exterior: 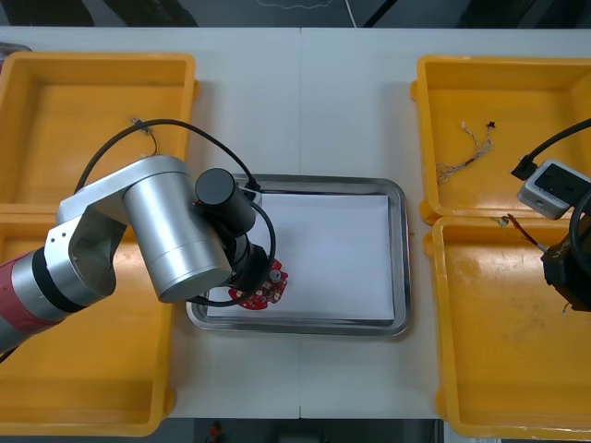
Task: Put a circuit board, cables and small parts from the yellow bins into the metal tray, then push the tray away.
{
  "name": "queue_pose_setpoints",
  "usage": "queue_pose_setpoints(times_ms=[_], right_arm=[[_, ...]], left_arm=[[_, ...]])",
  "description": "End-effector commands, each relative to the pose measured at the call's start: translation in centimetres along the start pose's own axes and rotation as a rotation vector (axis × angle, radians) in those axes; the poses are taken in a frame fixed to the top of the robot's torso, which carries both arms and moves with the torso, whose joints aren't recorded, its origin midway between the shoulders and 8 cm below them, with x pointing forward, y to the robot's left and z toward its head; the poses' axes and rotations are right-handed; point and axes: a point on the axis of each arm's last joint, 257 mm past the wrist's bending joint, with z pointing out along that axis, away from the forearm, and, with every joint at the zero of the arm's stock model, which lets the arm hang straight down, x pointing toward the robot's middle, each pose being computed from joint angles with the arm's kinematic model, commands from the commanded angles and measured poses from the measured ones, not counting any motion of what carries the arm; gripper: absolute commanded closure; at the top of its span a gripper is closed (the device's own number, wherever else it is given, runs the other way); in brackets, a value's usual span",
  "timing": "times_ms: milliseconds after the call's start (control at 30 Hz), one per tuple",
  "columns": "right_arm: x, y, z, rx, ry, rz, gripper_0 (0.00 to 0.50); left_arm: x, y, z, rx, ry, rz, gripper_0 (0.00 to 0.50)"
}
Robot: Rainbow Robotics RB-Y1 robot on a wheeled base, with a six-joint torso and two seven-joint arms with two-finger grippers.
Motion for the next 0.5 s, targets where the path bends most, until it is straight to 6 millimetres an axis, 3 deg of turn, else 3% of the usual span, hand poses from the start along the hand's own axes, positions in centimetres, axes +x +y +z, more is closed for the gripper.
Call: queue_pose_setpoints(times_ms=[33, 100, 133, 167, 233, 267, 300, 500], right_arm=[[0.01, -0.78, -0.51, 0.030, 0.011, -0.005, 0.500], [0.02, -0.74, -0.49, 0.028, 0.012, -0.006, 0.500], [-0.01, -0.80, -0.52, 0.030, 0.012, -0.007, 0.500], [0.02, -0.74, -0.49, 0.028, 0.012, -0.006, 0.500], [0.02, -0.74, -0.49, 0.028, 0.012, -0.006, 0.500], [0.02, -0.74, -0.49, 0.028, 0.012, -0.006, 0.500], [0.02, -0.74, -0.49, 0.028, 0.012, -0.006, 0.500], [0.02, -0.51, -0.48, 0.020, 0.012, -0.004, 0.500]], left_arm=[[-0.34, 1.07, -0.03, -0.027, -0.025, 0.095, 0.497], [-0.34, 1.07, -0.03, -0.027, -0.025, 0.094, 0.493], [-0.42, 0.98, -0.05, -0.024, -0.027, 0.091, 0.414], [-0.47, 1.12, -0.05, -0.028, -0.029, 0.089, 0.229], [-0.44, 1.18, 0.00, -0.031, -0.030, 0.089, 0.132], [-0.49, 1.20, -0.02, -0.031, -0.031, 0.086, 0.046], [-0.47, 1.21, 0.00, -0.032, -0.031, 0.087, 0.005], [-1.10, 1.41, -0.47, -0.025, -0.039, 0.061, 0.000]])
